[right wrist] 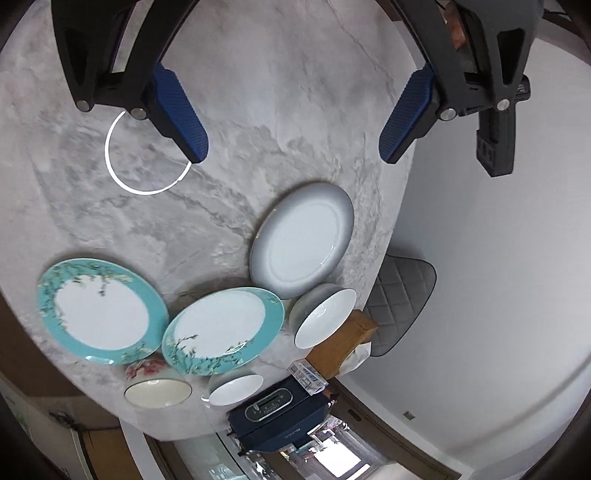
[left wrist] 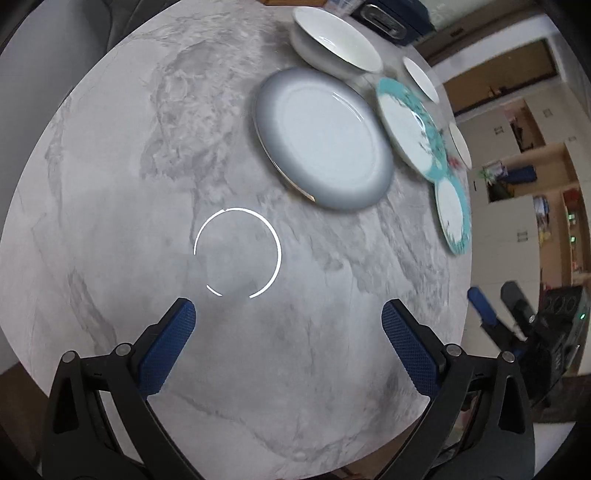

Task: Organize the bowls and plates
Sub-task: 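Reach both grippers to the grey-rimmed white plate and close on its rim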

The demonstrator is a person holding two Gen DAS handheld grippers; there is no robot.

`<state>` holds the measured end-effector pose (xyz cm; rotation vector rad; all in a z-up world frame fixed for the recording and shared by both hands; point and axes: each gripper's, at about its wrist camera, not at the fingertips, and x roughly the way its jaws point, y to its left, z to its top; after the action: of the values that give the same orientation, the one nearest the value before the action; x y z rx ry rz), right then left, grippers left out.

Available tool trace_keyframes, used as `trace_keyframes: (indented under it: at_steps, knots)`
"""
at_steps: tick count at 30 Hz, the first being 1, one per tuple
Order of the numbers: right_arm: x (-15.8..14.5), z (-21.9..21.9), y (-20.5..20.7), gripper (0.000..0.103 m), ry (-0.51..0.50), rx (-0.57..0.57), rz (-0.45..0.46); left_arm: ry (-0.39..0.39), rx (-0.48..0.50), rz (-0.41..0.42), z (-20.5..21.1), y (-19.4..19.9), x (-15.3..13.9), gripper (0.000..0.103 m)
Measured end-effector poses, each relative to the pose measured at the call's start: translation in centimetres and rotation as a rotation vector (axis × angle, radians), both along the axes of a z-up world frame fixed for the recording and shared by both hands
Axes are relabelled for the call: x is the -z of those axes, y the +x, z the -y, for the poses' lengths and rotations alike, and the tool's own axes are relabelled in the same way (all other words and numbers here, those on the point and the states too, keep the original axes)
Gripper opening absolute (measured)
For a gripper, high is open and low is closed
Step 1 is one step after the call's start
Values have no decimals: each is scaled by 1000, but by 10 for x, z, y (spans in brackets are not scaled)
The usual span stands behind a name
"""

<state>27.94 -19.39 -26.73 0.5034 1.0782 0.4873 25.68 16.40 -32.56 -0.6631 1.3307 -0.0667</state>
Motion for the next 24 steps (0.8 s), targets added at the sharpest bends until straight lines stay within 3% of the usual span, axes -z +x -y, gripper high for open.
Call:
trace_keyframes:
  at_steps: [2,8,11,13,17,19,22,24]
  knots:
    - [14,-10,25,94,16,14,-33,-16,2,59,-22,34,2,102]
    - [49,-23,74,92,80,66,-82,-9,181,170,-58,128,25,102]
    - [65,-23,90,80,78,82,-110,35,291,151,-62,165,41,102]
    - [75,-23,98,72,79,76,-129,18,338,132,-62,185,51,102]
    - [95,-23,110,65,77,60,-186,-14,384,73,-58,207,67,101]
    - [99,-22,114,61,97,56,-184,-11,393,98,-58,217,67,100]
    - [99,-23,120,59,108,29,-175,-30,386,105,-69,232,70,81]
    - [99,-27,122,58,97,-8,-172,-26,390,96,-74,243,70,51]
